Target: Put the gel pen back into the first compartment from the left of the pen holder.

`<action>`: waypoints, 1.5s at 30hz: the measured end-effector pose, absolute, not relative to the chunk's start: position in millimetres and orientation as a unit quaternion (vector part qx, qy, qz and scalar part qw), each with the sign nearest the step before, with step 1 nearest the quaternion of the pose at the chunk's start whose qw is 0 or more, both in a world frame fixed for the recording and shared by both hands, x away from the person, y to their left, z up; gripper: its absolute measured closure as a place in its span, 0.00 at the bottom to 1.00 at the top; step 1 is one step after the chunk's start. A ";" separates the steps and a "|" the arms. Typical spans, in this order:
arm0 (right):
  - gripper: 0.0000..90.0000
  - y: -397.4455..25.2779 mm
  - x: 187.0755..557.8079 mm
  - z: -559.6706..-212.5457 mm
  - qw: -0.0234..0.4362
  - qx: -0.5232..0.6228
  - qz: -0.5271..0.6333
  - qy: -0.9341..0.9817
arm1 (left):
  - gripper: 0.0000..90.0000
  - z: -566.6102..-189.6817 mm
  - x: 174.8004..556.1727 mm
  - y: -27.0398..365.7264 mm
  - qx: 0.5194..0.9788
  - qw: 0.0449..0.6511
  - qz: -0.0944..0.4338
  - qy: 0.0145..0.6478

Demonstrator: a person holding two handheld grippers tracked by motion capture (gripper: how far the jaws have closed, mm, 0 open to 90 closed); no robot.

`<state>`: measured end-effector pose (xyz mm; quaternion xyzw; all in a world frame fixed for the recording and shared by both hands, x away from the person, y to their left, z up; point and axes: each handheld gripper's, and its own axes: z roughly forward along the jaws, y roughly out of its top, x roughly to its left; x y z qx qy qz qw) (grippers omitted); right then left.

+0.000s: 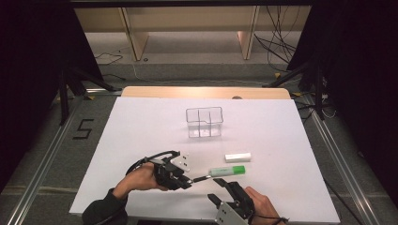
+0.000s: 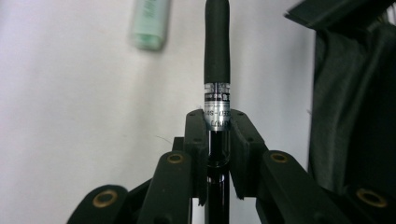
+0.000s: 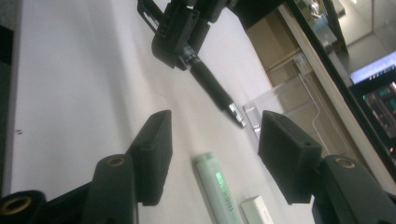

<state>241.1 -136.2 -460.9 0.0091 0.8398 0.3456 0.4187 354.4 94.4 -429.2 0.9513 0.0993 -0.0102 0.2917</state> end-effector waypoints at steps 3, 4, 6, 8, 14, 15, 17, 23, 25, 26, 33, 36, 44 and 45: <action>0.47 -139.5 244.3 -461.5 0.409 0.038 0.355 0.840 | 0.87 -427.3 358.9 97.5 0.941 0.314 0.004 0.129; 0.46 -140.7 245.2 -461.2 0.405 0.051 0.359 0.839 | 0.87 -426.4 360.4 98.6 0.936 0.322 0.009 0.142; 0.44 -143.8 248.3 -459.7 0.386 0.079 0.372 0.841 | 0.87 -424.4 363.9 101.2 0.926 0.339 0.018 0.163; 0.44 -147.7 251.3 -458.0 0.364 0.104 0.386 0.841 | 0.87 -422.7 367.5 103.9 0.913 0.360 0.025 0.189; 0.41 -161.2 259.0 -452.0 0.317 0.170 0.431 0.827 | 0.87 -417.7 375.2 112.7 0.875 0.411 0.057 0.251; 0.41 -163.3 260.2 -451.4 0.308 0.179 0.437 0.826 | 0.87 -416.9 376.4 114.4 0.866 0.422 0.063 0.261; 0.40 -166.7 262.4 -450.9 0.293 0.197 0.446 0.823 | 0.87 -414.8 380.1 118.3 0.851 0.439 0.071 0.281; 0.35 -175.1 269.3 -449.9 0.246 0.245 0.470 0.811 | 0.87 -410.5 386.9 124.7 0.821 0.468 0.089 0.315; 0.32 -177.1 271.5 -449.9 0.233 0.258 0.476 0.808 | 0.87 -410.3 389.2 125.5 0.814 0.474 0.093 0.324; 0.31 -178.2 272.5 -449.9 0.228 0.263 0.480 0.805 | 0.87 -410.1 390.5 125.9 0.812 0.476 0.093 0.325; 0.26 -187.2 277.5 -448.5 0.190 0.300 0.508 0.784 | 0.87 -406.9 398.4 125.0 0.787 0.499 0.104 0.348; 0.26 -190.0 277.9 -448.6 0.188 0.305 0.510 0.782 | 0.87 -403.9 402.0 125.2 0.778 0.507 0.111 0.354; 0.23 -192.4 277.0 -448.8 0.186 0.314 0.516 0.775 | 0.87 -396.3 414.6 124.6 0.753 0.527 0.123 0.374; 0.23 -193.0 277.1 -448.9 0.183 0.315 0.518 0.774 | 0.87 -395.8 416.2 124.1 0.750 0.530 0.122 0.376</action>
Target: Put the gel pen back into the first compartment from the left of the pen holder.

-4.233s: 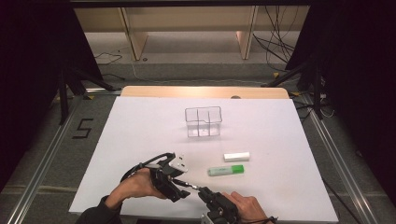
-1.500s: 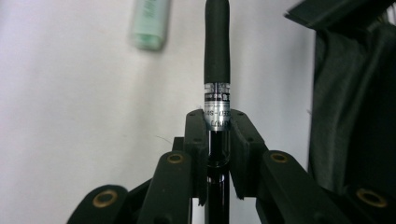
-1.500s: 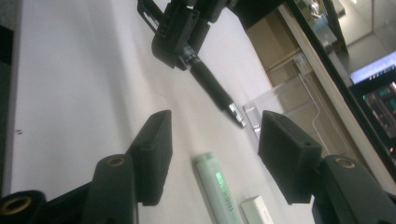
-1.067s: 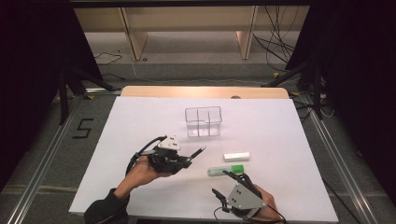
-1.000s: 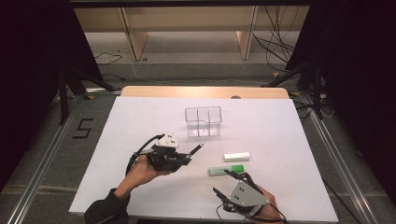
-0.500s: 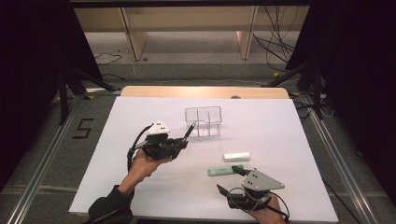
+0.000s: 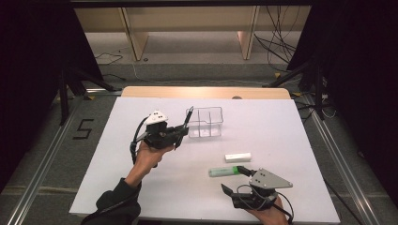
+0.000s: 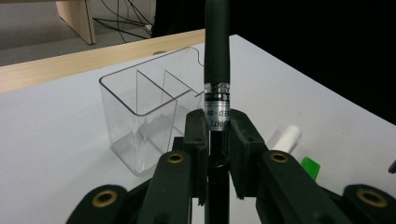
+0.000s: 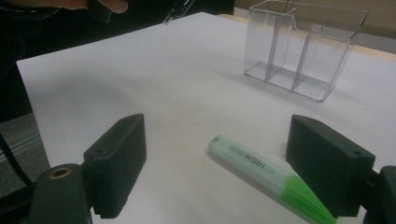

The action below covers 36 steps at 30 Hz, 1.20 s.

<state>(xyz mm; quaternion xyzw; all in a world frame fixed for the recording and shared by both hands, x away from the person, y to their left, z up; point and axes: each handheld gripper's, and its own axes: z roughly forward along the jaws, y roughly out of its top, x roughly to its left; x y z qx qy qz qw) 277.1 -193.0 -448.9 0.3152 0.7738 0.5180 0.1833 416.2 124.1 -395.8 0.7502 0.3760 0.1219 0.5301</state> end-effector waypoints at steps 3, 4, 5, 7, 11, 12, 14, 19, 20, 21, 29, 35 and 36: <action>0.22 -194.9 277.6 -449.2 0.179 0.320 0.522 0.770 | 0.87 -394.0 421.0 123.2 0.746 0.531 0.127 0.380; 0.22 -195.4 277.6 -449.0 0.178 0.321 0.522 0.770 | 0.87 -393.5 422.6 122.6 0.742 0.534 0.129 0.384; 0.22 -195.8 277.5 -449.1 0.179 0.321 0.522 0.770 | 0.87 -392.7 424.4 122.7 0.741 0.534 0.130 0.386; 0.22 -196.0 277.2 -449.2 0.181 0.321 0.522 0.769 | 0.87 -391.4 428.8 122.9 0.735 0.538 0.130 0.391; 0.22 -196.0 276.4 -449.3 0.180 0.323 0.523 0.768 | 0.87 -387.6 436.6 122.5 0.727 0.542 0.137 0.399; 0.22 -196.2 276.2 -449.3 0.180 0.323 0.523 0.768 | 0.87 -386.6 438.3 121.9 0.725 0.543 0.139 0.401; 0.22 -196.5 275.9 -449.3 0.180 0.323 0.523 0.768 | 0.87 -384.1 442.0 121.4 0.720 0.545 0.144 0.403; 0.21 -196.9 275.4 -449.5 0.182 0.323 0.523 0.767 | 0.87 -378.1 453.1 120.4 0.704 0.557 0.152 0.414; 0.21 -197.0 275.2 -449.4 0.182 0.324 0.523 0.768 | 0.87 -377.2 455.5 120.0 0.701 0.558 0.154 0.416; 0.21 -197.1 275.2 -449.6 0.183 0.323 0.522 0.768 | 0.87 -376.5 457.9 119.1 0.698 0.560 0.155 0.418; 0.20 -196.9 274.2 -449.7 0.185 0.322 0.523 0.767 | 0.87 -377.2 476.8 104.6 0.692 0.562 0.156 0.424; 0.20 -197.3 273.7 -450.0 0.185 0.321 0.522 0.768 | 0.87 -379.0 488.7 95.8 0.691 0.561 0.159 0.426; 0.20 -197.3 273.7 -450.1 0.185 0.321 0.522 0.768 | 0.87 -379.2 490.3 94.6 0.689 0.562 0.161 0.428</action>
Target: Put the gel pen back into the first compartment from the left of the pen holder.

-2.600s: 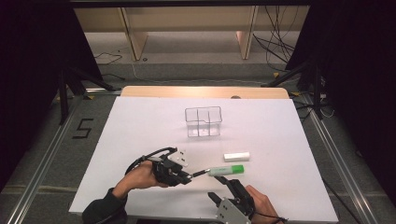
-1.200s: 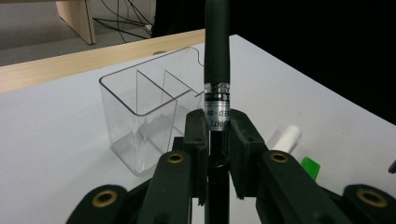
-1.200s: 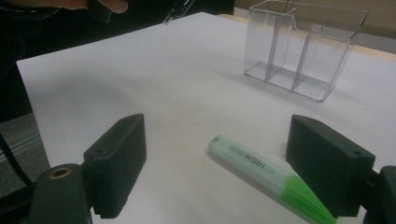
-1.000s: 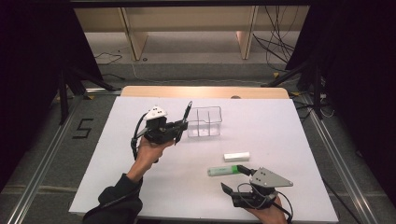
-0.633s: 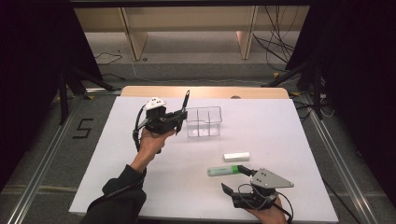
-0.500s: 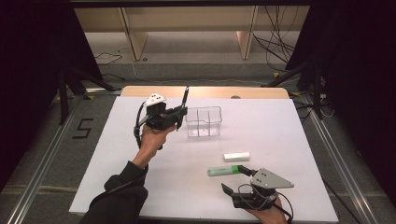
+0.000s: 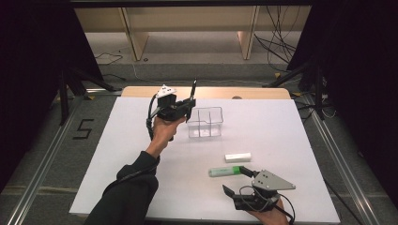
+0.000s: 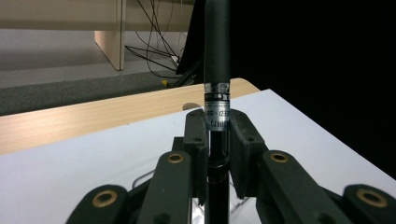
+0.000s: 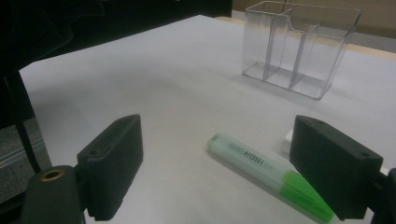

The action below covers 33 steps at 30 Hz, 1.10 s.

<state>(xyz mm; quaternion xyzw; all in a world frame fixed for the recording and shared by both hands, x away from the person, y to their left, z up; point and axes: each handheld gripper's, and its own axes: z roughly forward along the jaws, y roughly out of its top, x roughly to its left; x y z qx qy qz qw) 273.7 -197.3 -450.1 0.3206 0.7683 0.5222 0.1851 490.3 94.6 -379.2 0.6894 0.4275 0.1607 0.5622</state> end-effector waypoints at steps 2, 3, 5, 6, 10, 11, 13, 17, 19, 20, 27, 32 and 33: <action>0.20 -197.4 273.6 -450.3 0.186 0.319 0.523 0.768 | 0.87 -380.1 493.7 93.4 0.688 0.563 0.159 0.430; 0.20 -197.4 273.5 -450.4 0.187 0.319 0.523 0.768 | 0.87 -380.6 495.1 92.9 0.686 0.563 0.158 0.432; 0.20 -197.4 273.3 -450.5 0.186 0.320 0.523 0.768 | 0.87 -382.1 497.7 91.9 0.685 0.564 0.160 0.433; 0.20 -197.4 273.3 -450.6 0.186 0.320 0.523 0.768 | 0.87 -382.7 498.9 91.7 0.685 0.563 0.161 0.433; 0.20 -197.0 273.0 -450.9 0.185 0.320 0.522 0.769 | 0.87 -385.3 504.0 91.6 0.685 0.562 0.167 0.432; 0.20 -196.8 273.1 -451.0 0.185 0.319 0.522 0.769 | 0.87 -385.6 505.0 91.2 0.683 0.563 0.168 0.434; 0.20 -196.5 273.1 -451.3 0.185 0.318 0.521 0.770 | 0.87 -386.2 507.4 90.9 0.682 0.563 0.169 0.435; 0.20 -196.3 273.0 -451.5 0.185 0.318 0.521 0.770 | 0.87 -389.2 511.2 88.1 0.683 0.561 0.175 0.435; 0.20 -196.6 272.9 -451.2 0.185 0.318 0.521 0.770 | 0.87 -390.5 512.6 87.0 0.685 0.558 0.175 0.433; 0.20 -196.6 272.9 -451.3 0.185 0.318 0.522 0.769 | 0.87 -390.9 513.1 86.2 0.685 0.558 0.175 0.434; 0.20 -196.5 272.5 -451.3 0.184 0.318 0.523 0.769 | 0.87 -394.7 516.4 82.6 0.685 0.558 0.180 0.432; 0.20 -196.4 272.4 -451.3 0.183 0.317 0.523 0.770 | 0.87 -399.1 517.9 79.4 0.690 0.554 0.180 0.429; 0.20 -196.5 272.4 -451.4 0.183 0.317 0.523 0.770 | 0.87 -400.3 518.2 79.2 0.692 0.553 0.180 0.428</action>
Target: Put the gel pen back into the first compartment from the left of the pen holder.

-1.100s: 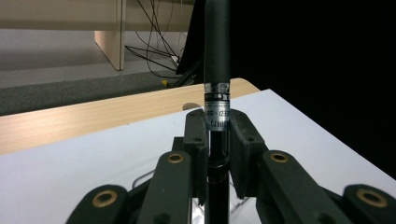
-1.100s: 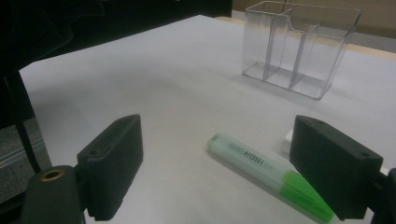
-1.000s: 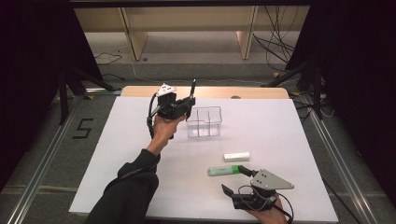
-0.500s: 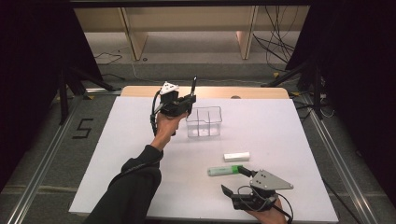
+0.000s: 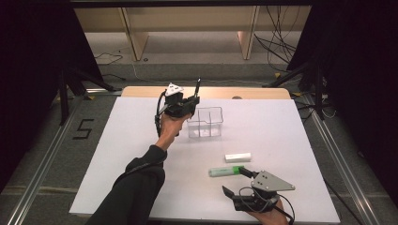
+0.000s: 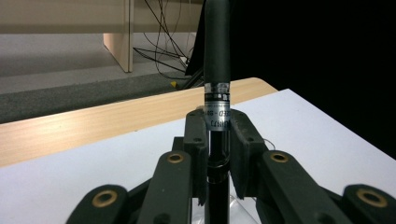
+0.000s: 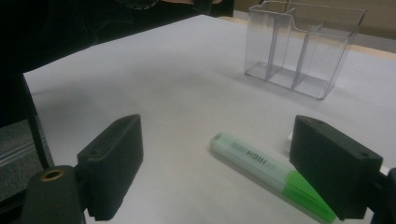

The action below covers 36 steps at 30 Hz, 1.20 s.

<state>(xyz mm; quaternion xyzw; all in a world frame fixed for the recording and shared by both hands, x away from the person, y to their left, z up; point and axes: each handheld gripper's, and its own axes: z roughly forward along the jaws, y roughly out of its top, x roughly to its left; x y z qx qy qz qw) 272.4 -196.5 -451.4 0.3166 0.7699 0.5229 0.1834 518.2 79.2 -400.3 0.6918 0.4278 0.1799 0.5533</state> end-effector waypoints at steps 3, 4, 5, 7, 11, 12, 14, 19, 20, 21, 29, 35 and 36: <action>0.20 -196.3 272.2 -451.5 0.183 0.316 0.523 0.770 | 0.87 -403.9 518.9 78.8 0.691 0.553 0.180 0.429; 0.20 -196.2 272.3 -451.5 0.184 0.316 0.523 0.770 | 0.87 -405.0 519.1 78.9 0.693 0.552 0.180 0.428; 0.20 -196.1 272.3 -451.7 0.184 0.315 0.523 0.770 | 0.87 -406.1 519.3 78.5 0.693 0.552 0.180 0.428; 0.20 -195.9 272.2 -451.8 0.184 0.315 0.523 0.770 | 0.87 -407.9 519.3 78.1 0.696 0.547 0.180 0.428; 0.21 -196.0 272.0 -451.8 0.184 0.315 0.523 0.770 | 0.87 -410.5 518.9 78.2 0.696 0.548 0.180 0.428; 0.21 -196.0 272.1 -451.9 0.184 0.314 0.523 0.771 | 0.87 -411.3 519.0 78.1 0.696 0.548 0.180 0.428; 0.21 -195.6 271.7 -451.9 0.183 0.314 0.523 0.771 | 0.87 -413.0 519.0 77.8 0.696 0.548 0.179 0.428; 0.21 -194.9 271.4 -452.2 0.183 0.311 0.521 0.774 | 0.87 -416.4 517.4 78.8 0.696 0.549 0.176 0.427; 0.21 -194.9 271.4 -452.3 0.183 0.311 0.521 0.774 | 0.87 -416.8 516.8 78.6 0.696 0.549 0.176 0.427; 0.21 -194.9 271.4 -452.3 0.183 0.311 0.521 0.774 | 0.87 -417.2 516.4 78.4 0.696 0.549 0.176 0.427; 0.21 -195.1 271.2 -452.1 0.184 0.311 0.520 0.774 | 0.86 -416.6 514.7 78.6 0.706 0.540 0.171 0.425; 0.21 -195.8 271.2 -451.9 0.185 0.311 0.520 0.774 | 0.61 -410.6 507.5 79.6 0.717 0.532 0.165 0.420; 0.21 -195.8 271.2 -451.9 0.185 0.312 0.520 0.774 | 0.56 -408.2 505.8 80.6 0.717 0.531 0.167 0.419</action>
